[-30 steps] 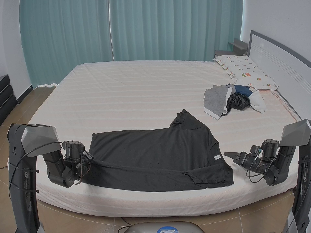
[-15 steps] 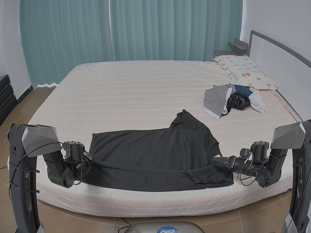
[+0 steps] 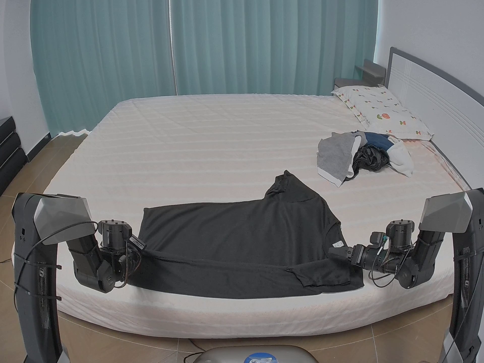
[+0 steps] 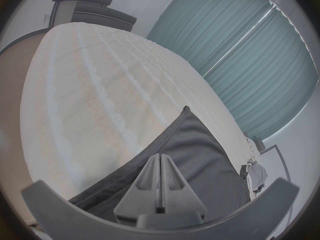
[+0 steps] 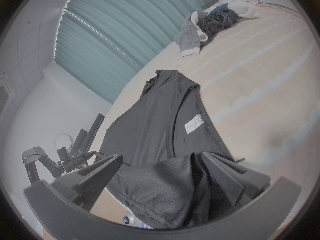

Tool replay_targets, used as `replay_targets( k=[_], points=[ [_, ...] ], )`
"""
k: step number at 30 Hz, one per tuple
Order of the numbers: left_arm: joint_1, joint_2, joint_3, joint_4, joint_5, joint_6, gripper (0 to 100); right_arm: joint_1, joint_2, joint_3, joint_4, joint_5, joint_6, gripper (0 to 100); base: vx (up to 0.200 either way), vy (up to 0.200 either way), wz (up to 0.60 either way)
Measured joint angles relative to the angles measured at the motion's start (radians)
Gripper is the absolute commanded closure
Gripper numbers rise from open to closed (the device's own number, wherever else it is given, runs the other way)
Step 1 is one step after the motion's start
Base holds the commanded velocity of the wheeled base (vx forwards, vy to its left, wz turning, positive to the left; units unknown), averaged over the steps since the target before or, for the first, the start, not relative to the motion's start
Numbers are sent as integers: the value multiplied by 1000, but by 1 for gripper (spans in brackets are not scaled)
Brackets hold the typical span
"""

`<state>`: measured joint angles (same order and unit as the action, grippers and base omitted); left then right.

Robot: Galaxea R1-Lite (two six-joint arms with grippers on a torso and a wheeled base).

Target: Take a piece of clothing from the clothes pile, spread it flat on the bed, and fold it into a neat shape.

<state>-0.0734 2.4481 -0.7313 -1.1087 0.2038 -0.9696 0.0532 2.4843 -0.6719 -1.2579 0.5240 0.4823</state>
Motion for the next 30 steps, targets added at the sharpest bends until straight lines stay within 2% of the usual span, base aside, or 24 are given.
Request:
replay_targets(
  k=[3,4,10,19,30],
  points=[
    [0,0,0,0,0,0,100,5,3,-5,21,0,-19,0,0,0,0],
    [0,0,0,0,0,0,100,7,4,-8,26,0,-20,100,0,0,0],
    [0,0,0,-1,0,0,100,16,6,-16,42,-5,-22,100,0,0,0],
    [1,0,0,-2,0,0,100,17,8,-23,36,-70,-21,100,0,0,0],
    [3,2,4,-3,31,2,100,-1,-7,-26,-38,-92,45,100,0,0,0]
  ],
)
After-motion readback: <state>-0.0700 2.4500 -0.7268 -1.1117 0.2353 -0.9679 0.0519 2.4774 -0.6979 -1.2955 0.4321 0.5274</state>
